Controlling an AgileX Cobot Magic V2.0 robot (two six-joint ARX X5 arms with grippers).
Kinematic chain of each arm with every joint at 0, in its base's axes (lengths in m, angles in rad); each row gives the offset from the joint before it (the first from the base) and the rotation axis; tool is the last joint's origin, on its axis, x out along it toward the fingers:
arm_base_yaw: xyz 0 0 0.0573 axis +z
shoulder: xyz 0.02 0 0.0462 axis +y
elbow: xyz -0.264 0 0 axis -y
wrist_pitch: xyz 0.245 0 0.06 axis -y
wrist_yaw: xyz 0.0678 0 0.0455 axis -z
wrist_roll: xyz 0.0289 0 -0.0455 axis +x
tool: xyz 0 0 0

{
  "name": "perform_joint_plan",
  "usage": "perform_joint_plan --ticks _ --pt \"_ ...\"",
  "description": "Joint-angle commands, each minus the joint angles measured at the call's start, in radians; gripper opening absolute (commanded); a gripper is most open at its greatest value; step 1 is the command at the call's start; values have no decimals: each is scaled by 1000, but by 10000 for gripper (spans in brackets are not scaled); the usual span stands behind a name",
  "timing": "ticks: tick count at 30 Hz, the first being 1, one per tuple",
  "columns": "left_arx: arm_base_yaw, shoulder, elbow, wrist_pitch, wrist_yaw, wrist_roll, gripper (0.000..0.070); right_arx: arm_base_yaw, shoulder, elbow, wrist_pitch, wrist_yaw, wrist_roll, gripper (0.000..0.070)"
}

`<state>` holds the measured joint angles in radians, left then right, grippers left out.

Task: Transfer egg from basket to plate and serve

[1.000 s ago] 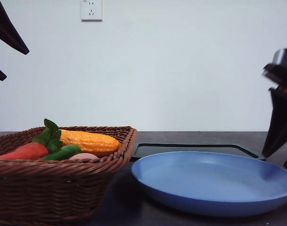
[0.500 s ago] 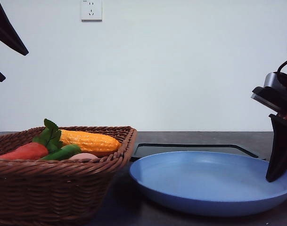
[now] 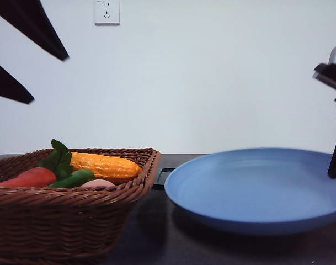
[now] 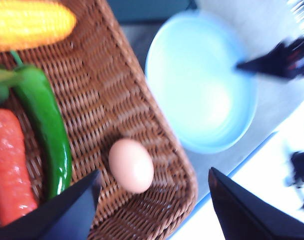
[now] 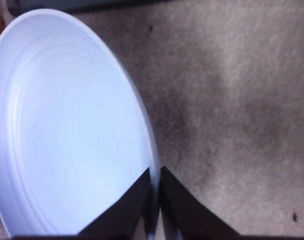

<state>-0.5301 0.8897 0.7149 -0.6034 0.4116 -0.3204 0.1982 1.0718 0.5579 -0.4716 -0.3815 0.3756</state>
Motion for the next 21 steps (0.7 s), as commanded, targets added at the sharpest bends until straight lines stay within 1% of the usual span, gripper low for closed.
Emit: perform_joint_plan --ticks 1,4,7,10,14,17,21 --pt "-51 32 22 5 -53 -19 443 1 -6 0 4 -2 8 0" --pt "-129 93 46 3 -124 -40 443 1 -23 0 1 -2 9 0" --pt "-196 172 85 -8 -188 -44 443 1 -23 0 -8 -2 9 0" --pt "-245 259 123 -11 -218 -44 442 1 -23 0 -10 -2 9 0" --pt "-275 382 182 -46 -239 -44 442 1 -23 0 -9 -3 9 0" --pt "-289 464 221 -81 -270 -43 442 1 -23 0 -12 -3 8 0" --pt "-291 538 245 -83 -286 -43 442 1 -23 0 -13 -3 7 0"
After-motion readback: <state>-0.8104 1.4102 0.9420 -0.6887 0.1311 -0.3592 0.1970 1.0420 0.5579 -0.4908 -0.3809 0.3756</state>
